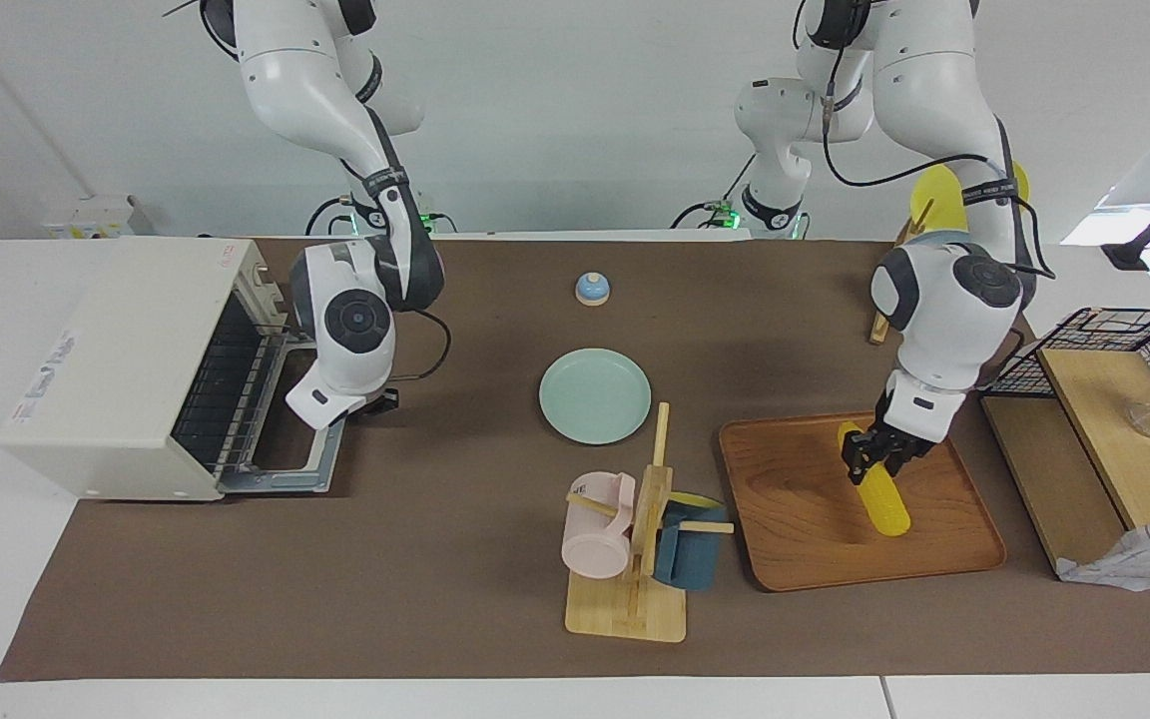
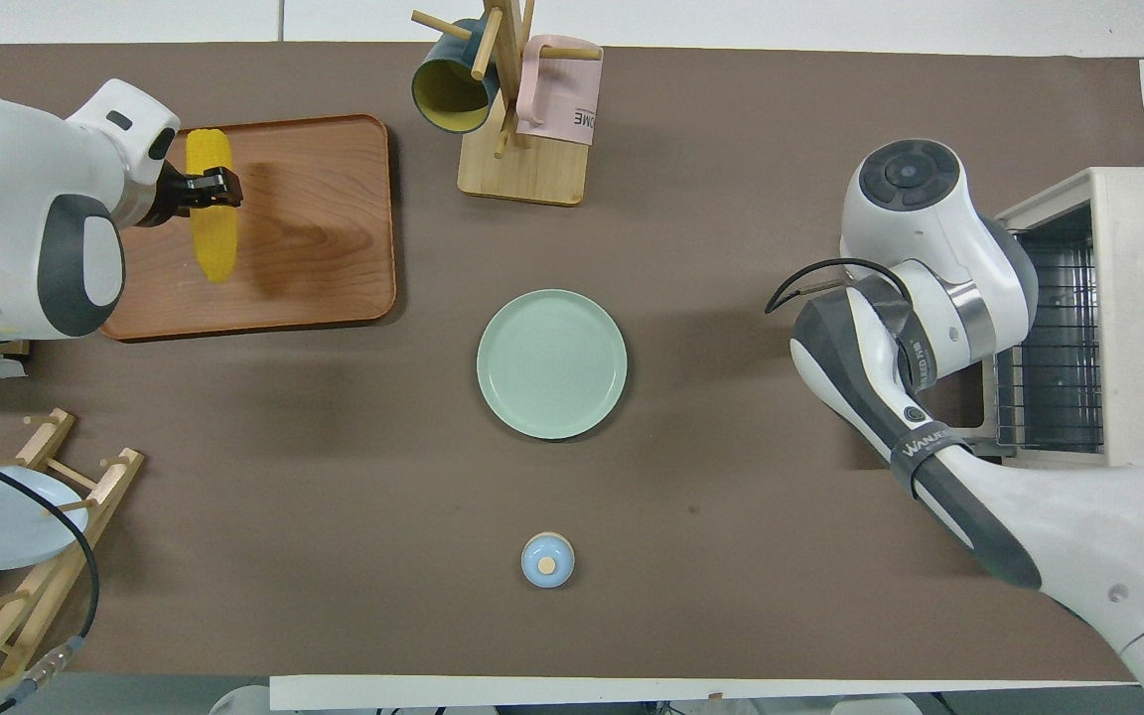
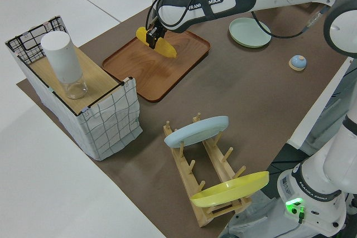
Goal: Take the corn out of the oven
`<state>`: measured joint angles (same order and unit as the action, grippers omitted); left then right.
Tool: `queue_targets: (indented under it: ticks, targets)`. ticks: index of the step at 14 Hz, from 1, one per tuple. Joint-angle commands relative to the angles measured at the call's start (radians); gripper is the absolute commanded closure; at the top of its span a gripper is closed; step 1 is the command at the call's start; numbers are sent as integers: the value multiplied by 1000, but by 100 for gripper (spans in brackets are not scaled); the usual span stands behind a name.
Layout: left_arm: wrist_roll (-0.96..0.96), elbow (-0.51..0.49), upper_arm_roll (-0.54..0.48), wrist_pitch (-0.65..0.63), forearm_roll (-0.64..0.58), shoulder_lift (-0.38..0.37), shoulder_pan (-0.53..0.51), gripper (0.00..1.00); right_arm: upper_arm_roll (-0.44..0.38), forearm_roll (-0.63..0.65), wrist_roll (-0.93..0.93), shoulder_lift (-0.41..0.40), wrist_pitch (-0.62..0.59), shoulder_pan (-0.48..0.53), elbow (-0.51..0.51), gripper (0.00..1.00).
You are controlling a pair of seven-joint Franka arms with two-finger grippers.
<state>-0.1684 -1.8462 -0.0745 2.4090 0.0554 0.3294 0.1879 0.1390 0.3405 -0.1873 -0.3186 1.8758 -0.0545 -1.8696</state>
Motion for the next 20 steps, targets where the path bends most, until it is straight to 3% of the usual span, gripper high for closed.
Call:
queue_targets:
  ticks: [1, 3, 8, 12, 14, 15, 16, 17, 20]
  targets:
    - [15, 50, 7, -47, -9, -15, -46, 0, -7, 45, 129, 19, -87, 45, 87, 100]
    - [9, 51, 6, -147, -8, -82, -53, 0, -6, 35, 181, 65, -107, 73, 87, 100]
    - [9, 71, -4, -629, -11, -295, -54, 0, -6, 31, 278, 130, -170, 133, 84, 100]
    - [77, 175, -5, -934, -20, -398, -54, 0, -6, -29, 292, 170, -210, 147, 96, 98]
    - [142, 249, -4, -1011, -41, -400, -53, 0, -9, -112, 292, 193, -291, 147, 177, 79]
    - [147, 263, -4, -1022, -42, -400, -53, 0, -9, -133, 292, 206, -341, 147, 222, 54]
    - [150, 263, -4, -1024, -43, -403, -51, 0, -10, -168, 287, 229, -374, 148, 259, 12]
    - [150, 262, -2, -1027, -43, -408, -51, 0, -16, -219, 290, 266, -379, 163, 283, 0]
    - [147, 259, -1, -1025, -45, -409, -44, 0, -25, -354, 292, 288, -476, 223, 400, 0]
